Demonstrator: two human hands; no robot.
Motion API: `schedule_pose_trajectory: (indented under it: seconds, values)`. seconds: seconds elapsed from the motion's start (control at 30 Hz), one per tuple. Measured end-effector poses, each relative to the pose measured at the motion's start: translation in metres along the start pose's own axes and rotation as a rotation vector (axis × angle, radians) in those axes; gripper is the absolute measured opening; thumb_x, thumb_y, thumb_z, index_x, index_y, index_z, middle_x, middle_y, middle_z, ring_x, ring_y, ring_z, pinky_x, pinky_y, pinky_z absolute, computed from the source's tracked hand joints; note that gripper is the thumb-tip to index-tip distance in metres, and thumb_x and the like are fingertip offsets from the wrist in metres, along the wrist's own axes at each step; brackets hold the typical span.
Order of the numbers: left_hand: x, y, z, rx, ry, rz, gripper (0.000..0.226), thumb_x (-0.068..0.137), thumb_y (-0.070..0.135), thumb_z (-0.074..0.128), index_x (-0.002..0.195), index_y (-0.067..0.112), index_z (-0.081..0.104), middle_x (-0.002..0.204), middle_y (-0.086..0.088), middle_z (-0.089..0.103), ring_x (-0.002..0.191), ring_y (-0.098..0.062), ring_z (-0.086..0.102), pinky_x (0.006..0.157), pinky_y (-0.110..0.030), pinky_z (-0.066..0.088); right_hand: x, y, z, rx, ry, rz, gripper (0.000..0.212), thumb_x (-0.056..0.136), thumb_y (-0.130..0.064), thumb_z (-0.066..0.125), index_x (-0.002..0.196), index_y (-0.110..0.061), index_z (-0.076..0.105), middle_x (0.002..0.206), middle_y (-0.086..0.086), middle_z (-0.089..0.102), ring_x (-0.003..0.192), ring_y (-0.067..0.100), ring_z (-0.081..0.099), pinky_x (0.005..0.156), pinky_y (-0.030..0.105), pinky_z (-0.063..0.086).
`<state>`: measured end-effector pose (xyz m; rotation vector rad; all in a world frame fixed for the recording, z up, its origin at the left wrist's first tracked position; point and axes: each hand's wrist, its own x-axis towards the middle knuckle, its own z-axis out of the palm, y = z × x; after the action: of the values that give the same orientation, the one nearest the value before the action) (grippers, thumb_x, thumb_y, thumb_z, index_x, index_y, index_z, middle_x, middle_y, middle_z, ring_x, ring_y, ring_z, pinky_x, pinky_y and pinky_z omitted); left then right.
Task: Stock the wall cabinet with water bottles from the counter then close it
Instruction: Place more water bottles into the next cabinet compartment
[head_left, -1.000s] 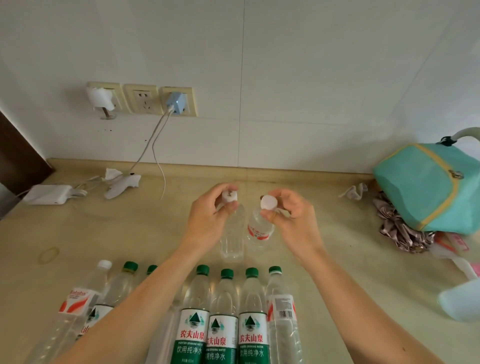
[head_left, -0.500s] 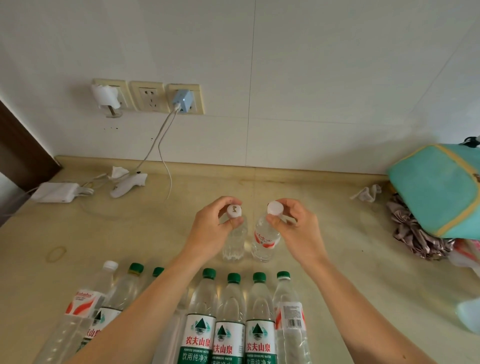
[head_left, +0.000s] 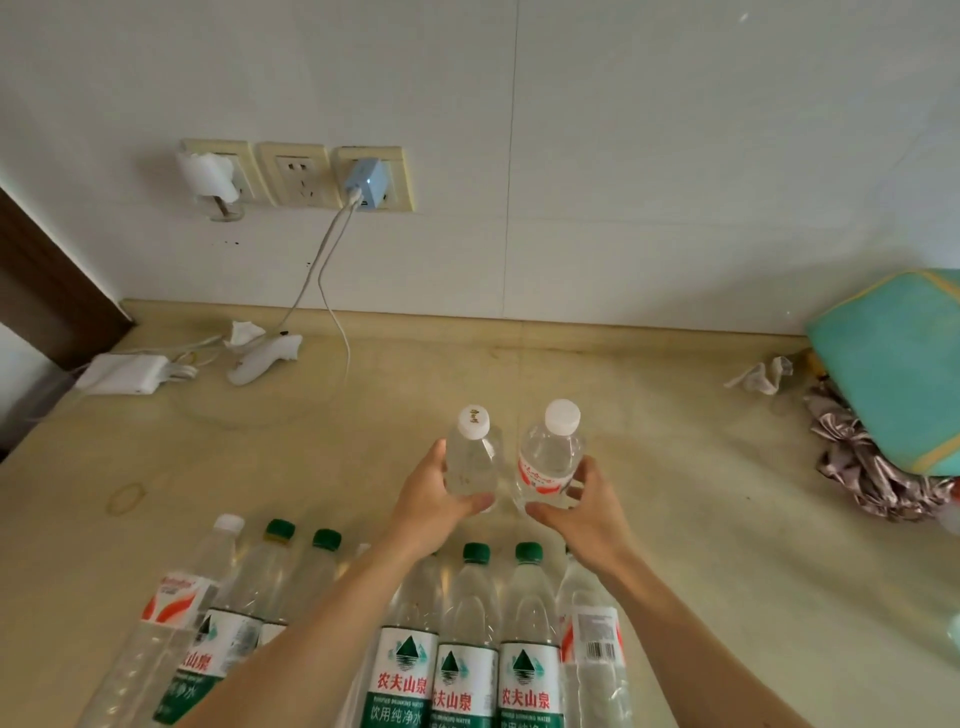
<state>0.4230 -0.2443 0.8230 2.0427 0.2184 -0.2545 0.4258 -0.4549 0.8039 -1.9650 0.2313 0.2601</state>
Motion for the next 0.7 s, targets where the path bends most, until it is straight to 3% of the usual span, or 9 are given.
schedule_pose_trajectory:
  seconds: [0.07, 0.23, 0.43, 0.5, 0.63, 0.7]
  values:
    - [0.002, -0.006, 0.003, -0.012, 0.007, 0.007, 0.054, 0.073, 0.027, 0.089, 0.107, 0.045, 0.052, 0.106, 0.017, 0.070, 0.090, 0.017, 0.061, 0.076, -0.012, 0.041, 0.003, 0.003, 0.003, 0.013, 0.013, 0.000, 0.075, 0.072, -0.019, 0.091, 0.134, -0.020, 0.048, 0.118, -0.012, 0.064, 0.110, 0.012, 0.064, 0.096, 0.039, 0.055]
    - [0.002, -0.004, 0.004, -0.038, 0.054, 0.049, 0.049, 0.075, 0.025, 0.088, 0.114, 0.029, 0.058, 0.099, 0.012, 0.072, 0.089, 0.001, 0.067, 0.077, -0.021, 0.048, -0.002, 0.005, 0.009, 0.052, 0.064, -0.036, 0.067, 0.072, -0.021, 0.091, 0.126, -0.027, 0.051, 0.110, -0.022, 0.062, 0.105, -0.003, 0.059, 0.078, 0.014, 0.045]
    - [-0.016, 0.024, -0.025, -0.112, 0.103, 0.171, 0.047, 0.076, 0.026, 0.088, 0.113, 0.028, 0.058, 0.102, 0.014, 0.071, 0.087, 0.012, 0.064, 0.068, -0.001, 0.043, -0.033, -0.028, 0.006, 0.143, 0.165, -0.114, 0.063, 0.073, -0.034, 0.089, 0.128, -0.030, 0.057, 0.110, -0.024, 0.069, 0.100, -0.011, 0.063, 0.087, 0.025, 0.054]
    - [-0.027, 0.041, -0.044, -0.144, 0.101, 0.230, 0.047, 0.075, 0.029, 0.088, 0.111, 0.031, 0.058, 0.102, 0.017, 0.071, 0.088, 0.014, 0.063, 0.068, 0.002, 0.041, -0.048, -0.057, 0.000, 0.148, 0.199, -0.171, 0.066, 0.073, -0.038, 0.088, 0.130, -0.031, 0.056, 0.114, -0.022, 0.069, 0.101, -0.011, 0.062, 0.085, 0.021, 0.052]
    - [-0.053, 0.086, -0.085, -0.209, 0.103, 0.376, 0.052, 0.075, 0.029, 0.088, 0.118, 0.028, 0.060, 0.106, 0.015, 0.072, 0.092, 0.006, 0.066, 0.078, -0.012, 0.048, -0.086, -0.119, -0.011, 0.185, 0.268, -0.316, 0.067, 0.069, -0.044, 0.088, 0.127, -0.034, 0.057, 0.114, -0.025, 0.068, 0.100, -0.016, 0.060, 0.076, 0.014, 0.048]
    - [-0.068, 0.111, -0.106, -0.227, 0.129, 0.452, 0.050, 0.075, 0.030, 0.087, 0.117, 0.029, 0.061, 0.103, 0.015, 0.073, 0.091, 0.005, 0.067, 0.076, -0.013, 0.049, -0.107, -0.151, -0.018, 0.225, 0.307, -0.382, 0.066, 0.065, -0.046, 0.089, 0.122, -0.036, 0.058, 0.109, -0.025, 0.069, 0.098, -0.015, 0.061, 0.070, 0.010, 0.051]
